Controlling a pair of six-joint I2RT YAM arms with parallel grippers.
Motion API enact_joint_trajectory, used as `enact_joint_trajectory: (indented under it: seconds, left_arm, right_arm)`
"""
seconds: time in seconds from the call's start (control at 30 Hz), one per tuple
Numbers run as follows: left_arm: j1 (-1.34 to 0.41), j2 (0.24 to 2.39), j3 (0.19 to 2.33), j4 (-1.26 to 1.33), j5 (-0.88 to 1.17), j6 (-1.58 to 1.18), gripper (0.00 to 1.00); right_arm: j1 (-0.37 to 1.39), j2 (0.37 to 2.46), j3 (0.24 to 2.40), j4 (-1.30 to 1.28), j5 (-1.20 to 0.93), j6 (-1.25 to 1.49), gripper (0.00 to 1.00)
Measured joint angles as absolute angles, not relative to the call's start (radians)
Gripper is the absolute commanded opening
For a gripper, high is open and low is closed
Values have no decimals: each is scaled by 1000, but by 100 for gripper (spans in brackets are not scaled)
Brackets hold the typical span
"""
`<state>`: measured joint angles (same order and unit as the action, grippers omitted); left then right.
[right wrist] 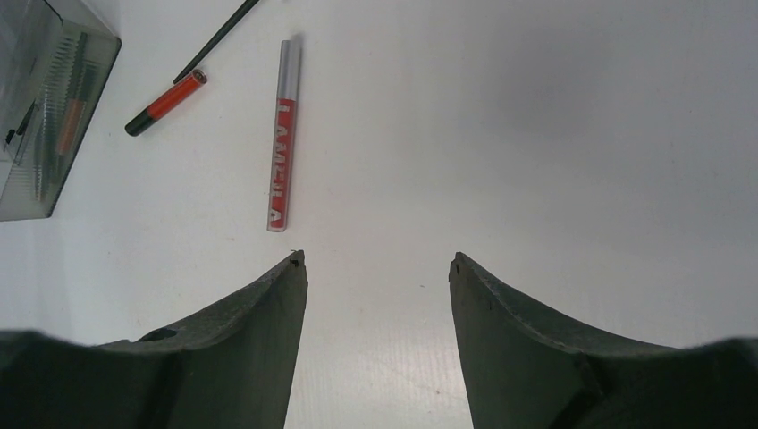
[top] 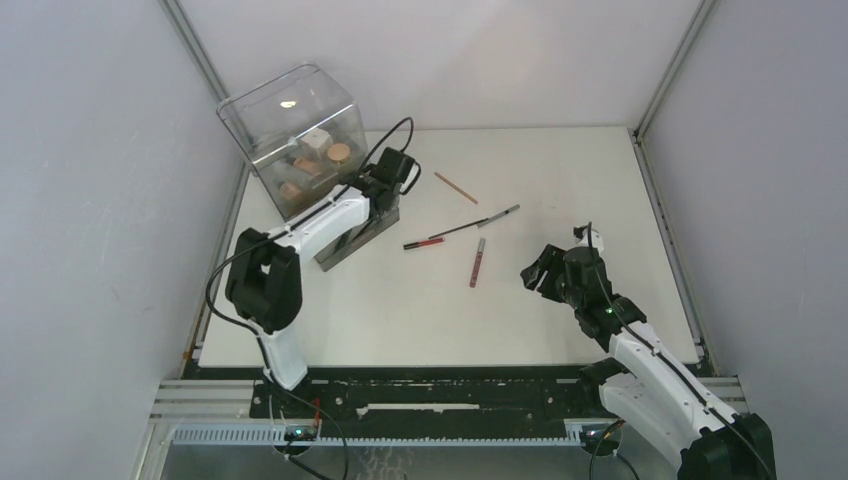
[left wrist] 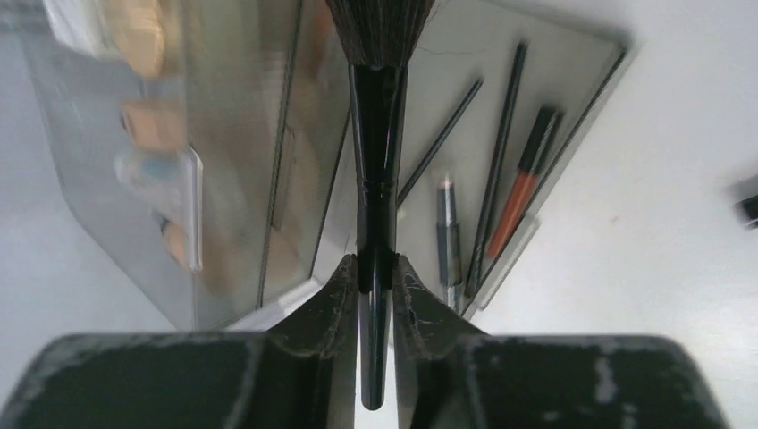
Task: Organize the makeup
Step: Place the makeup brush in the drawer, then pick up the makeup from the center of the board.
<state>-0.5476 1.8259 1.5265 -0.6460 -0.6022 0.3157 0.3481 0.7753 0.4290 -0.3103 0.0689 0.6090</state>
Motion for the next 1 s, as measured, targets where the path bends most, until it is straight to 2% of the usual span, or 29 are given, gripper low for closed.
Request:
enact_joint_trajectory:
  seconds: [0.03,0.07,0.17,0.33,0.43,0.53,0.67,1.0]
  left_arm:
    - [-540,1827,1494,-647,-621,323,75]
    - [-532,1827,1474,-649,-637,334,83]
    - [-492,1835,1448,-662,-674,335,87]
    - [-432,1833,1477,-677,-671,303,82]
    - [-465,1822,1503,-684,-617,285,83]
    - [-543,1814,1528,-685,-520,278,82]
    - [-633,1835,1573,-708,-369,265,74]
    - [-626,2037,1666,-784,-101,241,64]
  right_arm:
    - [348,776,429,-310,68,609,67]
    - [348,777,429,-310,68,609,67]
    - [348,777,429,-310,65,609,67]
    - [348,775,428,-310,66,609,67]
    - [348,777,427,-309,65,610,67]
    - [348,787,427,-302,58,614,67]
    - [348,794,425,-296,46,619,67]
    - [348,776,425,-304,46,619,67]
